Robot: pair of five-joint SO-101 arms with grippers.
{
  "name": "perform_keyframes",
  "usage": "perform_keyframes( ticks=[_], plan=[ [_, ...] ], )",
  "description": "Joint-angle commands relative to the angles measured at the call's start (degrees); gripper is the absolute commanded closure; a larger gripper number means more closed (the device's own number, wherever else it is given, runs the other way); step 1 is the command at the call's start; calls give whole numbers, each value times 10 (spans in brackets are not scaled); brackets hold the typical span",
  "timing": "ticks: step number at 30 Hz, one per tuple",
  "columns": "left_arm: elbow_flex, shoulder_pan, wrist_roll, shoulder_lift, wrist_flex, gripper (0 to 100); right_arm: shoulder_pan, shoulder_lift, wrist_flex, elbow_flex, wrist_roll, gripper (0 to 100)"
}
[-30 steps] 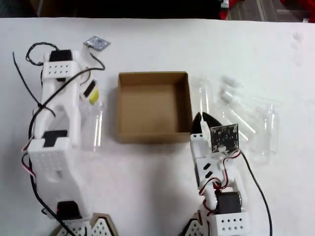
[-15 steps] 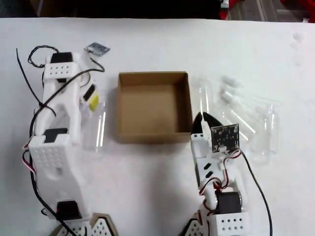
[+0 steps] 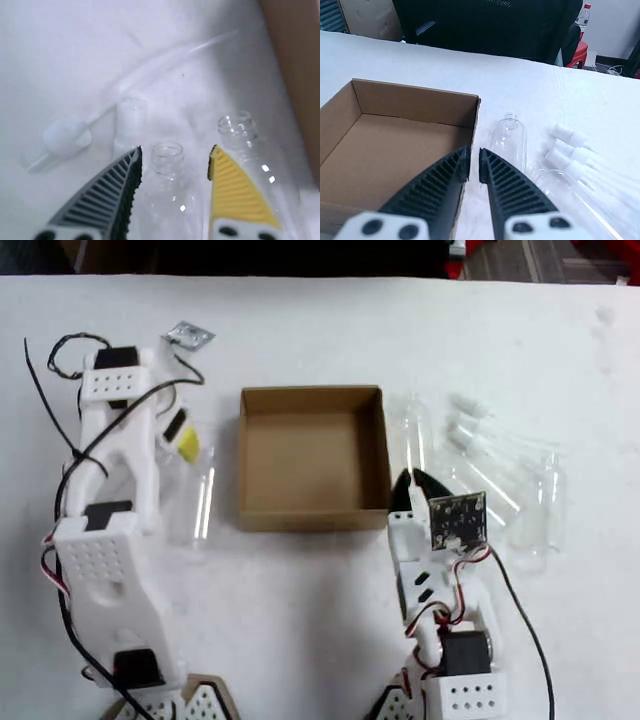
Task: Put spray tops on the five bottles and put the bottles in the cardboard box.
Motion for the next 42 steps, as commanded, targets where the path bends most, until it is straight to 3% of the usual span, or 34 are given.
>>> perform_keyframes(
  ticks=[1,17,24,29,36,42],
  plan=[
    [-25,-21,-1,-7,-24,793,4,0,-1,5,5,982],
    [-31,-17,0,33,-22,795,4,0,-1,5,5,981],
    [-31,-8,-4,36,-18,926,4,0,-1,5,5,981],
    [-27,8,-3,37,-14,924,5,0,-1,5,5,981],
    [-47,39,-1,31,43,924,6,0,-1,5,5,981],
    [-227,59,1,31,185,924,6,0,-1,5,5,981]
  ],
)
